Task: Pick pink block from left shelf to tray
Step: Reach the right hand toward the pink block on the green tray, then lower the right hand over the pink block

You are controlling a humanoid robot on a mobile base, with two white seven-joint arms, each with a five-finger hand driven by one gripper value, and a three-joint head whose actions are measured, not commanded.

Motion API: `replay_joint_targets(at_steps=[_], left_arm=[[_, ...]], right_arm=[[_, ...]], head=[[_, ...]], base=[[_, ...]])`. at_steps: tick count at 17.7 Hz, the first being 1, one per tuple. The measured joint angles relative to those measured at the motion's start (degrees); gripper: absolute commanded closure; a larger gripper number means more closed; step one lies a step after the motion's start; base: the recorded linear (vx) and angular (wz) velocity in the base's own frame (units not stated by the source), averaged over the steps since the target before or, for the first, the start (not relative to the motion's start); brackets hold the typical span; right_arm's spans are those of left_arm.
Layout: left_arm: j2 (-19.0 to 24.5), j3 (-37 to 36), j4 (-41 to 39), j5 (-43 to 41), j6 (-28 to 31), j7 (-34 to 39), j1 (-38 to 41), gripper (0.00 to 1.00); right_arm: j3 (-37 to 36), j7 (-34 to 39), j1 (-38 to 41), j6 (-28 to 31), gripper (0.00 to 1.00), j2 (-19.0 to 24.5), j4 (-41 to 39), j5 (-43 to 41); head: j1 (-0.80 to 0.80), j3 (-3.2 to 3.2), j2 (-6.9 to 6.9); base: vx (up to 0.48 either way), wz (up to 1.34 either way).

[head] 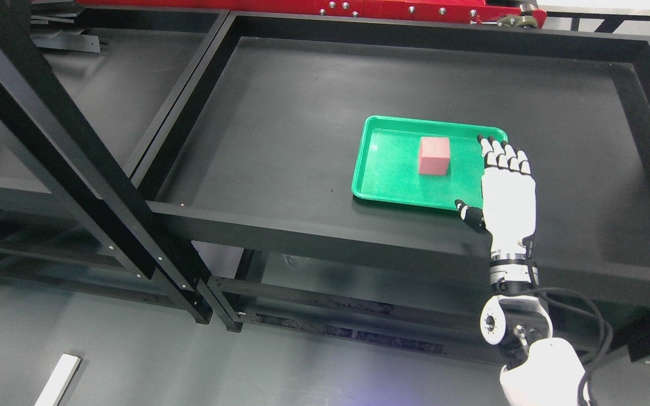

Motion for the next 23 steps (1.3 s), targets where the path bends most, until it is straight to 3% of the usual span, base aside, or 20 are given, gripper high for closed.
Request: replay_joint_targets(at_steps=[10,16,23], left_arm=[[0.0,0.0,0.0,0.0,0.0,0.0,0.0,0.0],[0.0,0.0,0.0,0.0,0.0,0.0,0.0,0.0],[0.0,0.0,0.0,0.0,0.0,0.0,0.0,0.0]], right_arm=[[0.9,-1.5,-1.6,1.8,0.01,2.1,1.4,3.5],[1.1,-7.6,-2.0,2.5,0.01,2.6,1.4,3.1],[1.0,3.7,-2.2,3.0,0.01,2.9,1.5,0.0]], head=[[0.0,0.0,0.0],[0.0,0.0,0.0],[0.0,0.0,0.0]], base=[[0.153,0.09],[0.099,0.01],[0.037,0.0]])
